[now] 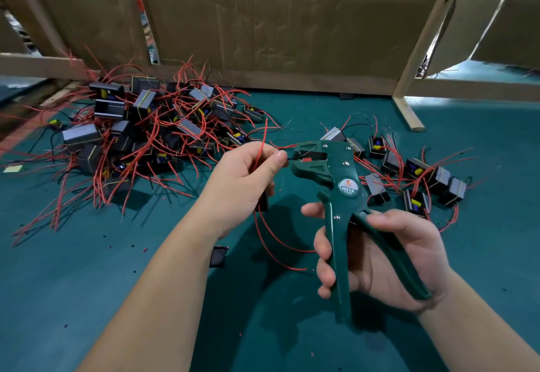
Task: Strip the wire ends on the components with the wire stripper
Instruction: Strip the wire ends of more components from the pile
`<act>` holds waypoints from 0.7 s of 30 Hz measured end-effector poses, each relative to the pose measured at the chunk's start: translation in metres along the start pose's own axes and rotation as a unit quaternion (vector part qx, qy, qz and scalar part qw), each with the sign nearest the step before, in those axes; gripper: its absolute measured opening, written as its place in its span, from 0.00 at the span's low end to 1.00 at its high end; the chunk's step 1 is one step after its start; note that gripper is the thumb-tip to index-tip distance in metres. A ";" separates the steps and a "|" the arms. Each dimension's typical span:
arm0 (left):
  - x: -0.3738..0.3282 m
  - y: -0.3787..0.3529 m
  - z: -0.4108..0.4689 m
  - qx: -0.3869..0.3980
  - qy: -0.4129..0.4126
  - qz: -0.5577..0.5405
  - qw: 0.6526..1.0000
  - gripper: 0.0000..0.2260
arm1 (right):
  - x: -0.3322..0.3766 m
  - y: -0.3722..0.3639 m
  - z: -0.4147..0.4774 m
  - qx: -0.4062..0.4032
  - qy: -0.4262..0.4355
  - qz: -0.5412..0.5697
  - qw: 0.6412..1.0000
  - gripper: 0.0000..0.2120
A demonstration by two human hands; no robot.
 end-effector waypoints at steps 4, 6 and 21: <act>-0.004 0.002 -0.001 -0.027 -0.064 0.092 0.993 0.09 | -0.003 0.004 -0.001 -0.015 0.002 -0.036 0.999 0.23; -0.006 0.002 -0.002 -0.033 -0.083 0.123 0.988 0.09 | -0.003 0.005 -0.001 -0.039 0.003 -0.047 0.998 0.20; -0.009 -0.005 -0.006 0.060 -0.042 0.062 0.995 0.12 | -0.009 0.002 0.005 -0.250 0.045 -0.098 0.962 0.23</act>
Point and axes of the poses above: each hand's wrist, its own z-axis towards the middle knuckle, its own y-axis out of the back of the hand, x = y × z, the point moved 2 cm from there along z, towards the middle knuckle, and after that the axes turned 10 degrees about x, right-handed, at the moved point
